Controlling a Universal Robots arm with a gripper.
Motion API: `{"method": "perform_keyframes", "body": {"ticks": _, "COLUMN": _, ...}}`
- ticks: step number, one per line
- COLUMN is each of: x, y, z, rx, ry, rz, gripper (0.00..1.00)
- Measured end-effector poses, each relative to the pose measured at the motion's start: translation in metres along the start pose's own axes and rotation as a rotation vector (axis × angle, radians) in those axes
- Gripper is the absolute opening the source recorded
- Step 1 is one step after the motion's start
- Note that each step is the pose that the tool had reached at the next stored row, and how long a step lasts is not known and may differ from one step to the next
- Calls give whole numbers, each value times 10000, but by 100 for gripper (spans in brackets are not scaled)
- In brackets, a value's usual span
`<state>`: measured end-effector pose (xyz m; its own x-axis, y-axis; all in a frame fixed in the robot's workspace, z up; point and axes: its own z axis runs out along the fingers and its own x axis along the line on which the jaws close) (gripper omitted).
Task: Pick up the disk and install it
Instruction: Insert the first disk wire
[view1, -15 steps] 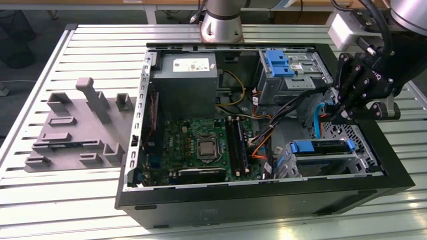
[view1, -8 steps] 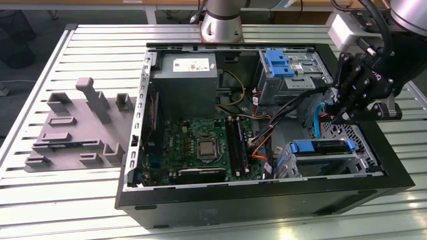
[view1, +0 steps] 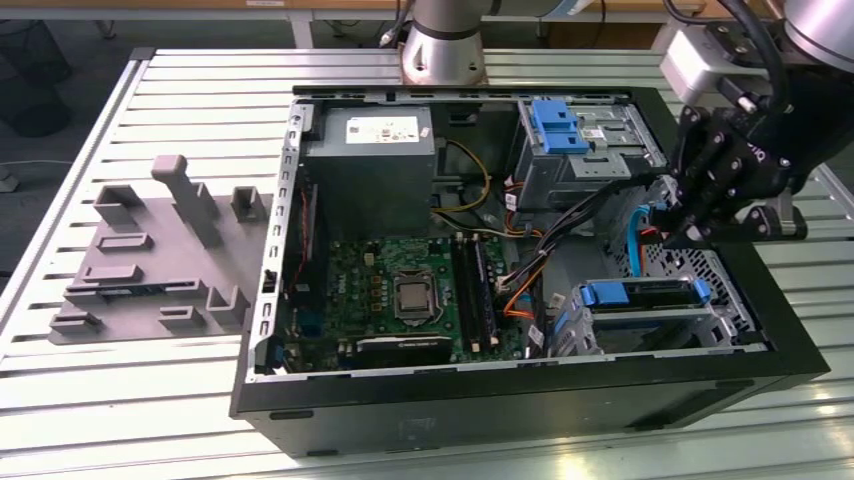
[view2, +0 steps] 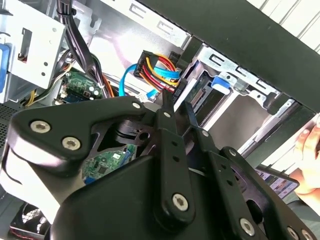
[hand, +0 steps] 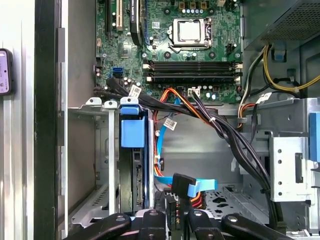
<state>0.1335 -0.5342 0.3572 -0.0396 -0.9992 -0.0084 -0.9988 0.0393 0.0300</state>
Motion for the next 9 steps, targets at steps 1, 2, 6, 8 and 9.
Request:
{"method": "perform_keyframes", "body": {"ticks": 1, "x": 0, "y": -3, "z": 2, "rx": 0, "ry": 7, "rz": 0, "gripper": 25}}
{"method": "perform_keyframes", "body": {"ticks": 2, "x": 0, "y": -7, "z": 4, "rx": 1, "ry": 15, "rz": 1, "gripper": 25}}
{"method": "perform_keyframes", "body": {"ticks": 6, "x": -1, "y": -21, "z": 10, "rx": 2, "ry": 39, "rz": 1, "gripper": 25}}
{"method": "perform_keyframes", "body": {"ticks": 8, "x": -1, "y": -26, "z": 12, "rx": 2, "ry": 54, "rz": 3, "gripper": 25}}
{"method": "perform_keyframes", "body": {"ticks": 9, "x": -1, "y": -27, "z": 13, "rx": 3, "ry": 63, "rz": 3, "gripper": 25}}
